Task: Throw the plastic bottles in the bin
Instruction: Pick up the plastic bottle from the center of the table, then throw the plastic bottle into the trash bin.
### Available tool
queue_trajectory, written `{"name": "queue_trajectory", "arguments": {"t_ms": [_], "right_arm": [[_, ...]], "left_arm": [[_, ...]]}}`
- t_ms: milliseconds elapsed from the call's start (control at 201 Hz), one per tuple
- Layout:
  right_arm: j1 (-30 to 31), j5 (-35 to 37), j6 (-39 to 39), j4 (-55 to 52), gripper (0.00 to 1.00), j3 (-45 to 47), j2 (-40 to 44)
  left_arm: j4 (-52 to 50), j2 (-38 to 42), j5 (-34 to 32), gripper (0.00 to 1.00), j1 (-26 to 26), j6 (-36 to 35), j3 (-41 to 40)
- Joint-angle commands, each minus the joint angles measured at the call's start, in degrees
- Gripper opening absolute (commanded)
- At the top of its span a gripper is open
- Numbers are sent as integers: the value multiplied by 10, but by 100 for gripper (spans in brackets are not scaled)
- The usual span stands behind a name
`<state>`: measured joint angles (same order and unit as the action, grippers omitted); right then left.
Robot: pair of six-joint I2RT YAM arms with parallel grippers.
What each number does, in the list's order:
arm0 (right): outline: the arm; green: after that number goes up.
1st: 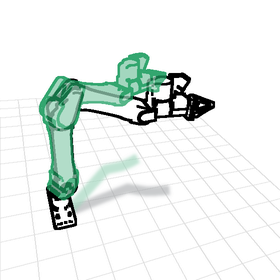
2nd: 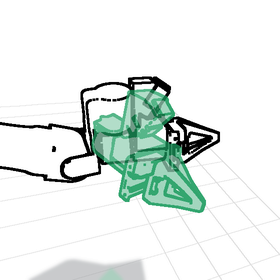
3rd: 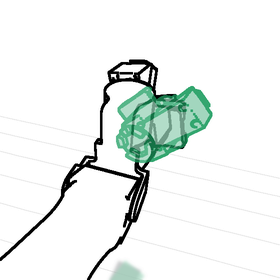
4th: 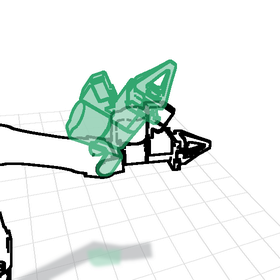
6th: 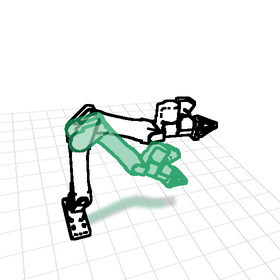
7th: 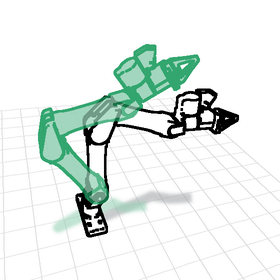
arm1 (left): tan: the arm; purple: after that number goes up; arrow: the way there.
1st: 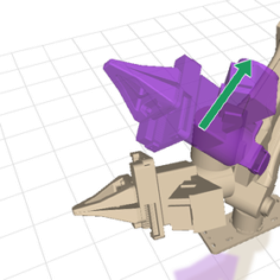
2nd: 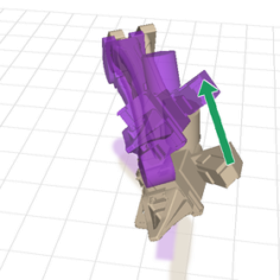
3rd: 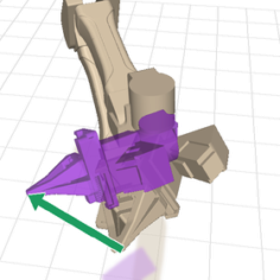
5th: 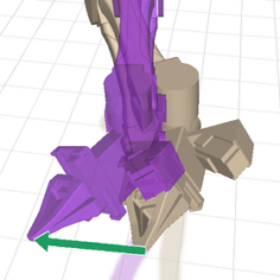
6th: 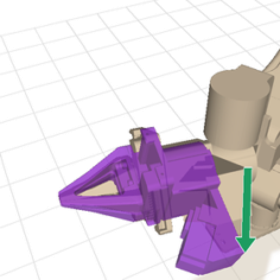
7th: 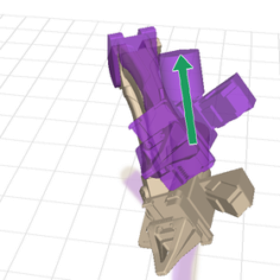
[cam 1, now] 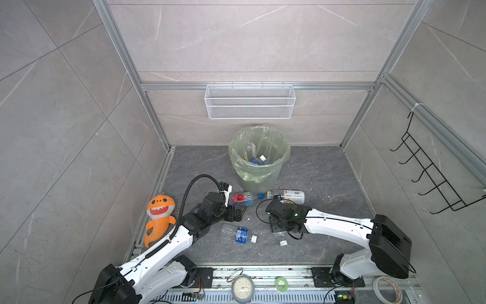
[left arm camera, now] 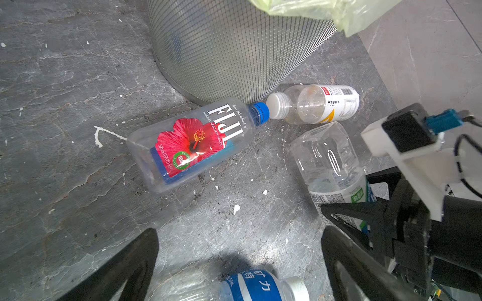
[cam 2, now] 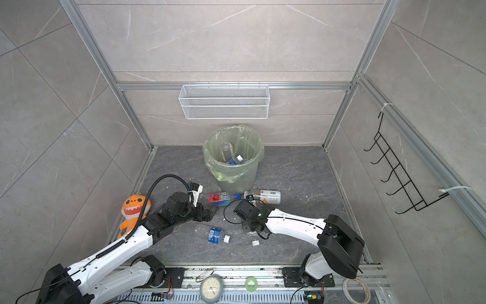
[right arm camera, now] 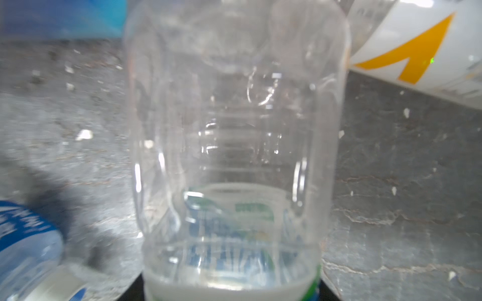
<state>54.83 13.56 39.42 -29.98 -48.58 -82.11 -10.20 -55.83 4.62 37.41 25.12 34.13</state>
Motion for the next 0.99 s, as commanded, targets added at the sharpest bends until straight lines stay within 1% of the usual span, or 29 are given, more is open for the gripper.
{"name": "queue_trajectory", "arguments": {"t_ms": [0, 179, 348, 473, 557, 657, 761, 791, 856, 946, 985], "right_arm": [[12, 19, -25, 19, 59, 24, 52], [23, 47, -35, 29, 58, 69, 149], [37, 81, -49, 10, 58, 88, 239], [46, 109, -73, -18, 58, 74, 306], [51, 116, -101, -40, 59, 38, 339], [54, 121, -140, -76, 59, -40, 350], [55, 113, -186, -105, 59, -165, 314], [55, 111, -198, -114, 58, -207, 294], [55, 128, -216, -135, 51, -313, 235], [52, 159, -257, -156, 53, -463, 133], [42, 162, -276, -161, 53, -524, 86]], "left_arm": [[10, -1, -4, 100, 10, 0, 1], [7, -5, -16, 100, 24, -5, 0], [6, -8, -28, 100, 35, -9, 3], [7, -12, -31, 100, 39, -11, 7], [6, -16, -31, 100, 40, -13, 12], [6, -17, -32, 100, 40, -16, 16], [8, -19, -33, 100, 40, -17, 17], [9, -20, -33, 100, 39, -17, 17], [11, -22, -35, 100, 40, -17, 16], [17, -22, -34, 100, 40, -18, 14], [19, -22, -33, 100, 40, -17, 13]]}}
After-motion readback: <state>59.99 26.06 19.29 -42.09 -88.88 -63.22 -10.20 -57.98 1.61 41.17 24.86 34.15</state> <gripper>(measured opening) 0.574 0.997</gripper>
